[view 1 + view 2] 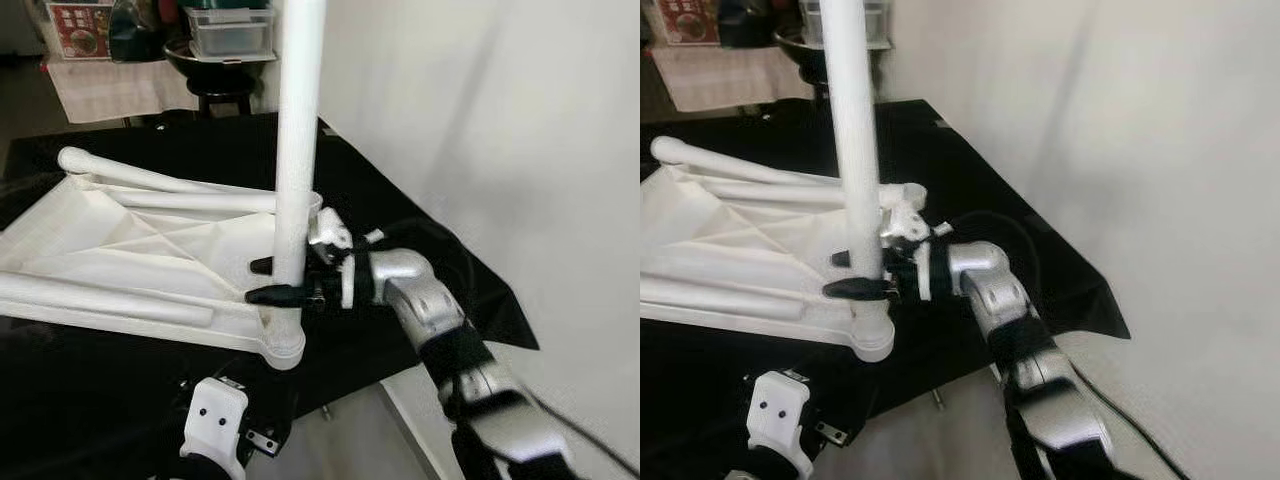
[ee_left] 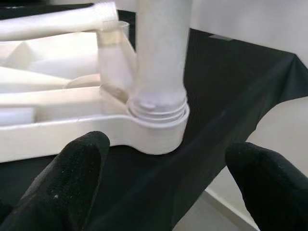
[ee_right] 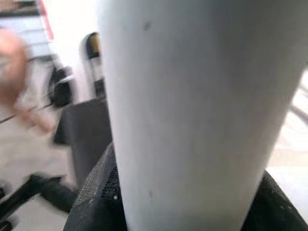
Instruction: Building children table
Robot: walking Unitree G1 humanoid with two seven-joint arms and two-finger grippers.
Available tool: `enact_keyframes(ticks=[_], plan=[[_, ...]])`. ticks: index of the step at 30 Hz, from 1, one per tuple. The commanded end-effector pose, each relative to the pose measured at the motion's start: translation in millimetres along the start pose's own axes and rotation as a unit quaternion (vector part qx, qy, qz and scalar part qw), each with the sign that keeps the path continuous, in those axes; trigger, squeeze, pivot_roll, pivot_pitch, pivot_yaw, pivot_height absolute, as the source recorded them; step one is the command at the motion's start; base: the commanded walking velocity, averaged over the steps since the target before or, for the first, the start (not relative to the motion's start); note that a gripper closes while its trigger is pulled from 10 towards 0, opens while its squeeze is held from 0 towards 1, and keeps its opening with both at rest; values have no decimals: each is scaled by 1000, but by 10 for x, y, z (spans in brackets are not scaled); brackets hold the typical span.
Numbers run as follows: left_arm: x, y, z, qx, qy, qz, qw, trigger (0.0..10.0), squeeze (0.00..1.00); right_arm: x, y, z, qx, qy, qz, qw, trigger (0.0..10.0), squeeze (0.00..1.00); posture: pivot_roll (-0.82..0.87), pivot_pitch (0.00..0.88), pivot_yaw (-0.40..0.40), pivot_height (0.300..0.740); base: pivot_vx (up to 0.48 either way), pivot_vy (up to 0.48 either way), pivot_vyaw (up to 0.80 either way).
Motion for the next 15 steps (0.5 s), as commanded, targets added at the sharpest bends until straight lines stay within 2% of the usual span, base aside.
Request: enact_keyframes(ticks=[1,2,3,4,5,6,10,13,15], plan=[[-9,18,9,-1,4,-3,1000,10000,0,-209,109,-28,-96,-32,-52,994,0,0,-20,38,-109,740,0,0,0],[-9,24,2,-1,4,-4,1000,10000,0,-332,189,-27,-254,-44,-91,962,0,0,-28,43,-107,740,0,0,0],[-9,24,2,-1,4,-4,1000,10000,0,-332,189,-27,-254,-44,-91,962,0,0,-28,43,-107,740,0,0,0],[-7,26,-4,-1,4,-4,1000,10000,0,-406,279,-84,-353,-46,-125,926,0,0,-31,46,-104,740,0,0,0],[-6,26,-9,-2,4,-5,1000,10000,0,-432,318,-151,-404,-44,-144,902,0,0,-27,48,-105,740,0,0,0],[-6,26,-13,-2,3,-5,1000,10000,0,-438,316,-185,-423,-45,-151,892,0,0,-27,48,-105,740,0,0,0],[-9,22,-13,-1,3,-6,1000,10000,0,-433,277,-166,-422,-47,-151,893,0,0,-26,39,-103,740,0,0,0],[-14,13,-12,2,1,-4,1000,10000,0,-355,240,22,-442,-35,-143,885,0,0,-19,31,-113,740,0,0,0],[-16,12,-11,3,1,-3,1000,10000,0,-313,198,52,-443,-37,-134,886,0,0,-16,28,-115,740,0,0,0]])
Point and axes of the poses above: a point about 5 cm out from each wrist's last joint towards the gripper, its own y axis pointing back from the gripper into the wrist, its own x axis along the axis of the wrist's last joint, z = x × y, the point moved 1 cm from there along -y, pointing out of the wrist towards the gripper, and after that the axes turned 11 degrees about y, right-handed, at the moved point
